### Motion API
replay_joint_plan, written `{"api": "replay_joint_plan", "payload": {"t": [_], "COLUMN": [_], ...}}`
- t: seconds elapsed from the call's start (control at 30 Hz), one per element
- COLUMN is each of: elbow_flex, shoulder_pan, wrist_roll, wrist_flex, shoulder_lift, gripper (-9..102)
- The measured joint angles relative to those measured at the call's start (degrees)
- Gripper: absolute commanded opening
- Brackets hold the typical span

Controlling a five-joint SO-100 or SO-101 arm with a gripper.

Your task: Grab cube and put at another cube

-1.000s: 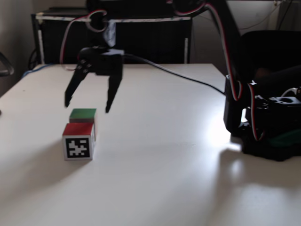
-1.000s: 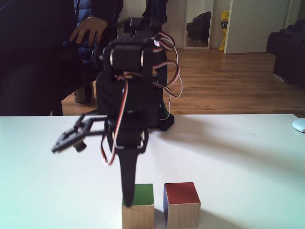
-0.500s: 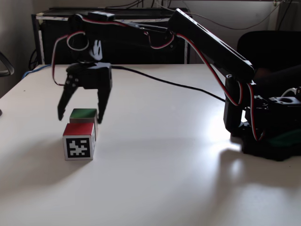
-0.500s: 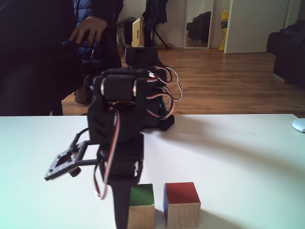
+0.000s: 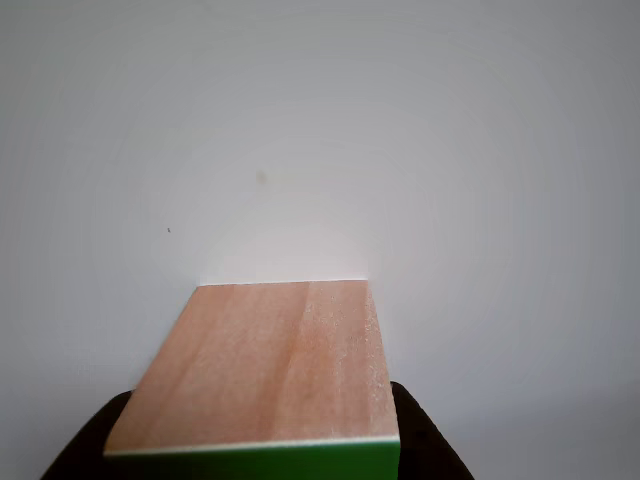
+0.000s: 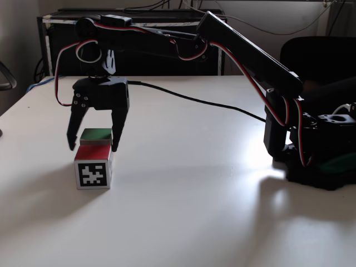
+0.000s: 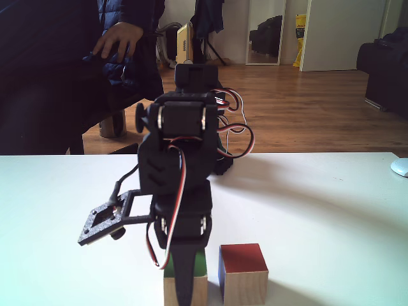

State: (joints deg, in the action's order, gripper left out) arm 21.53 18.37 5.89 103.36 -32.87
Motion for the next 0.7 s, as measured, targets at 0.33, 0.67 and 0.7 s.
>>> {"api": "replay_joint_plan", "payload": {"t": [0.33, 0.67, 0.7], "elbow_flex": [-2.7, 1.8, 3.7], "shoulder_pan": [0.5, 0.7, 0.4], "wrist_roll": [-0.7, -2.8, -3.2], "wrist_flex": [0.1, -0.3, -0.1], "shoulder_lift": [0.8, -4.4, -6.9], "gripper": [10, 10, 10]}}
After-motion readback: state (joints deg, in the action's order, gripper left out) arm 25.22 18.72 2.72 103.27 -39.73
